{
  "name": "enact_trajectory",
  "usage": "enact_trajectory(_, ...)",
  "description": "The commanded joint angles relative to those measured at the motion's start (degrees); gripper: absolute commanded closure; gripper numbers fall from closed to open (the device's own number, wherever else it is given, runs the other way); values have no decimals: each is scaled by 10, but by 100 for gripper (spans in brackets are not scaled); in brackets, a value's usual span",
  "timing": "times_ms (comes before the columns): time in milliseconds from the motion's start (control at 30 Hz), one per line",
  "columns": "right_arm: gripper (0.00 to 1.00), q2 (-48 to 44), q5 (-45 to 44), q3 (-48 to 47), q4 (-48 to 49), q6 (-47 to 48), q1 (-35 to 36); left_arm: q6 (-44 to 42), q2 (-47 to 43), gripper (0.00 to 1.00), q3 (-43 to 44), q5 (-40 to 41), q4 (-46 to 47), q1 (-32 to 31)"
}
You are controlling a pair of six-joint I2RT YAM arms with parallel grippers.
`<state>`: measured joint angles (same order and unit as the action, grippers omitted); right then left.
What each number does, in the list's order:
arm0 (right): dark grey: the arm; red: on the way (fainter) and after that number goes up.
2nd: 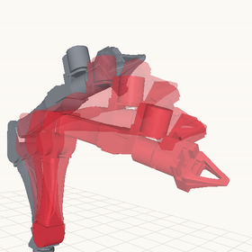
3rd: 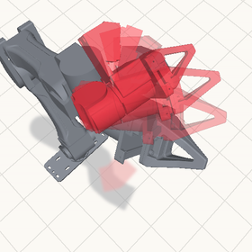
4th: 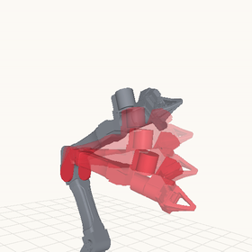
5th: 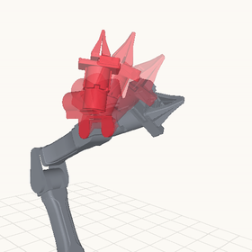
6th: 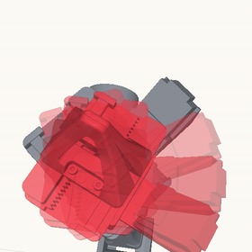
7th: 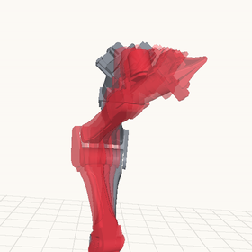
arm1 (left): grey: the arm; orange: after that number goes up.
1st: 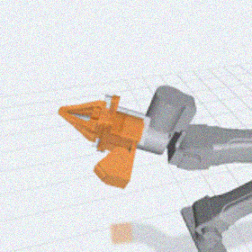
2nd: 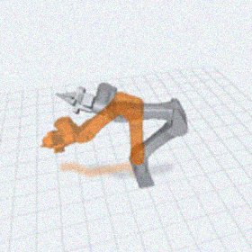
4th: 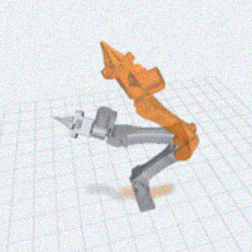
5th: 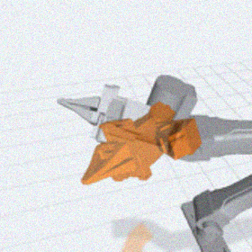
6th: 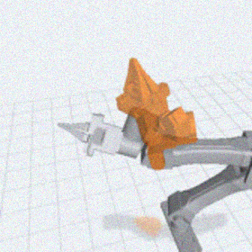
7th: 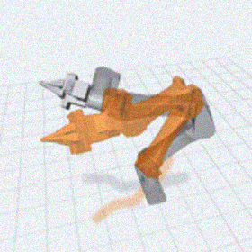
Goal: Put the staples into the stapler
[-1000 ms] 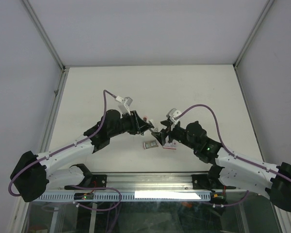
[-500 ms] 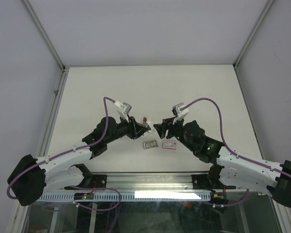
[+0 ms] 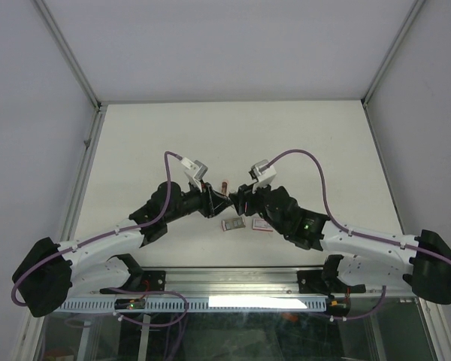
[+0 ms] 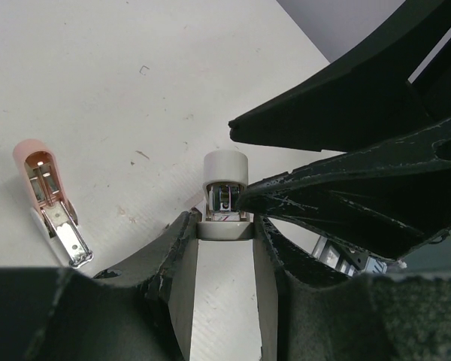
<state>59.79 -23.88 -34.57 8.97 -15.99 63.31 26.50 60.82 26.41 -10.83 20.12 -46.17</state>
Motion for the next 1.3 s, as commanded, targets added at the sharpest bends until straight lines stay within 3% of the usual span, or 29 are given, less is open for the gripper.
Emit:
enact_trajectory(0,50,7,-17,-33,52,0,8,-10,-2,100,2,-15,55,-6)
enact_trajectory(300,53,34,-16,-44,39,15,10,-8,-13,100,1,-7,55,-8)
enact_trajectory(667,59,27,-145,-55,-42,-18,-6,-7,-47,100,-15,3,50,-8)
enact_trajectory(1133,60,24,-104,-38,-83,-93,-78,-8,-81,100,-21,21,40,-8)
enact_trajectory(1267,59,7,-45,-32,-90,-130,-114,-19,-86,100,-23,32,32,-8)
